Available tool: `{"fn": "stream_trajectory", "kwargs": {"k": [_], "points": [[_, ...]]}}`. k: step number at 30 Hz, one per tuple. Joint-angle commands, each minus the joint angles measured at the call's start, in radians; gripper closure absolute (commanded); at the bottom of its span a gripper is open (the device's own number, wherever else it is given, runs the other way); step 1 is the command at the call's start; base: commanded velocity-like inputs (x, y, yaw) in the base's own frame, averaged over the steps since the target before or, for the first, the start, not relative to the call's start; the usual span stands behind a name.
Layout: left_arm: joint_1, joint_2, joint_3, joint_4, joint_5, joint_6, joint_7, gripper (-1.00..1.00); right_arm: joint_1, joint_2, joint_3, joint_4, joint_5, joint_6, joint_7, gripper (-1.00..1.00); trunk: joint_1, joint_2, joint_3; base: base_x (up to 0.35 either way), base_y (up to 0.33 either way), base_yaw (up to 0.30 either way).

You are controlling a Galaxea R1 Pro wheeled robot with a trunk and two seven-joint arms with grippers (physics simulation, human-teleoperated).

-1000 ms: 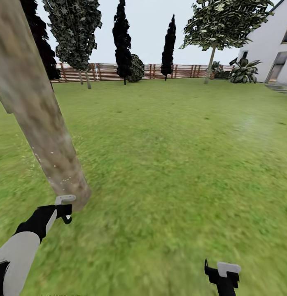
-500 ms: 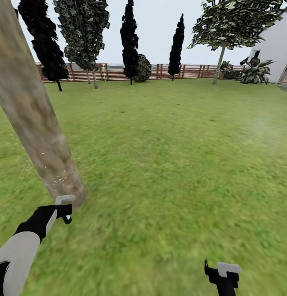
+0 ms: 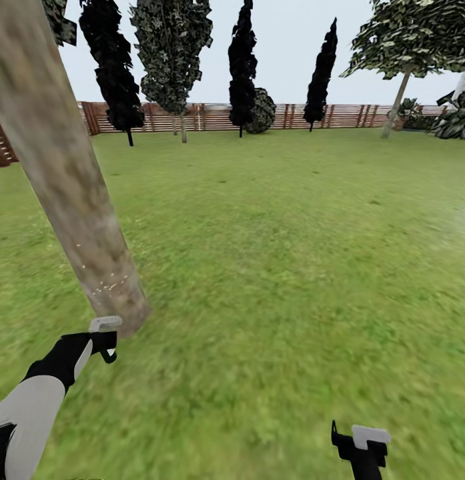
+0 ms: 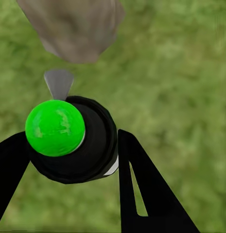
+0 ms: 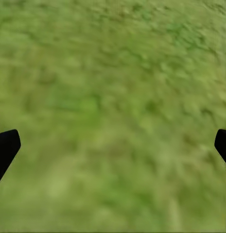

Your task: In the garden, pick up the pesticide atomizer on the floor and spray pesticide onto both trees until each tree trunk is fully covered.

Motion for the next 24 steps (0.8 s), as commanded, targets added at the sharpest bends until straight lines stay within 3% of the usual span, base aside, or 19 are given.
{"fn": "stream_trajectory", "kwargs": {"k": [1,15,17,20,24], "points": [[0.0,0.0,0.0,0.0,0.0,0.0,0.0,1.0,0.0,0.0,0.0,0.0,0.0,0.0,0.0,-1.0,0.0,0.0,0.0,0.139,-0.266,0.278],[0.0,-0.003,-0.001,0.001,0.001,0.0,0.0,1.0,0.0,0.0,0.0,0.0,0.0,0.0,0.0,-1.0,0.0,0.0,0.0,0.164,-0.249,0.277],[0.0,-0.018,0.0,0.051,0.002,-0.006,-0.004,1.0,0.0,0.0,0.0,0.0,0.0,0.0,0.0,-1.0,0.0,0.0,0.0,0.158,-0.119,0.277],[0.0,-0.027,0.0,0.091,0.0,-0.097,0.008,1.0,0.0,0.0,-0.001,-0.001,0.0,0.0,0.0,-1.0,0.0,0.0,0.0,0.029,-0.02,0.276],[-0.021,-0.051,-0.004,0.073,0.0,-0.099,-0.004,1.0,0.0,-0.001,-0.001,-0.002,-0.001,0.0,0.0,-1.0,0.0,0.0,0.0,0.001,-0.001,0.091]]}}
